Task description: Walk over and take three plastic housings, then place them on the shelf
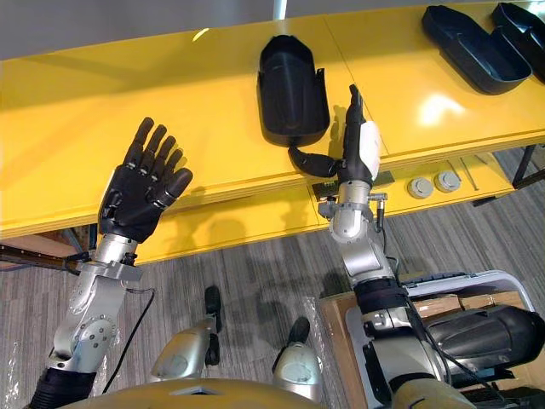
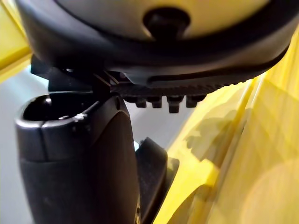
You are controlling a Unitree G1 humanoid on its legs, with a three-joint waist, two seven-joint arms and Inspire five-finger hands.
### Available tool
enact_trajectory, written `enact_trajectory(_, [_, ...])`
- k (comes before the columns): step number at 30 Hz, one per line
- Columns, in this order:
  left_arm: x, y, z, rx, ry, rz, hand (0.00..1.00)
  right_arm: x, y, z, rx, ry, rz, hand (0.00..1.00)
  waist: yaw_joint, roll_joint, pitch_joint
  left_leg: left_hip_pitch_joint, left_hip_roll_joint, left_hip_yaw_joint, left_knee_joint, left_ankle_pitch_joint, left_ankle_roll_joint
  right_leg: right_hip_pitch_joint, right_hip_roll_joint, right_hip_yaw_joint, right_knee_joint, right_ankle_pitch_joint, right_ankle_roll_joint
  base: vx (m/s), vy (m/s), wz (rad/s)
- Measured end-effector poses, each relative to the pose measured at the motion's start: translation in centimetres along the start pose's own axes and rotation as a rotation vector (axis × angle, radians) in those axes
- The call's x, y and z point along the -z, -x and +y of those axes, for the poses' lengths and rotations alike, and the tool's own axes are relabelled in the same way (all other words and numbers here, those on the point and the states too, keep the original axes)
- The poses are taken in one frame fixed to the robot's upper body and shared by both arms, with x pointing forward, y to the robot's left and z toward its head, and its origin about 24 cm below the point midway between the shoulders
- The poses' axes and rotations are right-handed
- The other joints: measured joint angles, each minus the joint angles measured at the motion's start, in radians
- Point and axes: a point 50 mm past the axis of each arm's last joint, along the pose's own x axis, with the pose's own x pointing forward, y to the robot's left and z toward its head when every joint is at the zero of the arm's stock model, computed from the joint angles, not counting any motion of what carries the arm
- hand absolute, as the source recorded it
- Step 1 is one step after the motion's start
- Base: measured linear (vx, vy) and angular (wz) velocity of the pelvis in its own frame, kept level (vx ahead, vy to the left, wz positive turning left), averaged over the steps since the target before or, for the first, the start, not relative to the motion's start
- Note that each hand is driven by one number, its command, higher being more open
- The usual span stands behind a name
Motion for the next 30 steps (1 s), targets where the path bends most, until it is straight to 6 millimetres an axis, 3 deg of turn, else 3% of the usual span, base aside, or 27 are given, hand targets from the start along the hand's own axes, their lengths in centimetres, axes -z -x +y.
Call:
enact_trajectory(21, [0.3, 0.8, 0.4, -0.038, 0.046, -0.002, 1.0, -1.6, -3.5, -1.1, 0.182, -0.019, 0.029, 1.0, 0.003, 0.029, 0.053, -0.027, -0.004, -0.022, 0.0, 0.017, 0.005, -0.015, -0.011, -0.023, 0.009, 0.004, 0.004, -0.01, -0.005, 0.03])
enact_trajectory(30, [1.0, 0.6, -0.4, -0.005, 0.091, 0.013, 1.0, -1.7, -4.6, -1.9, 0.199, 0.011, 0.035, 1.0, 0.029, 0.029, 0.053, -0.029, 0.0, -0.022, 0.001, 0.017, 0.006, -0.013, -0.006, -0.022, 0.003, 0.009, 0.009, 0.0, -0.014, 0.0])
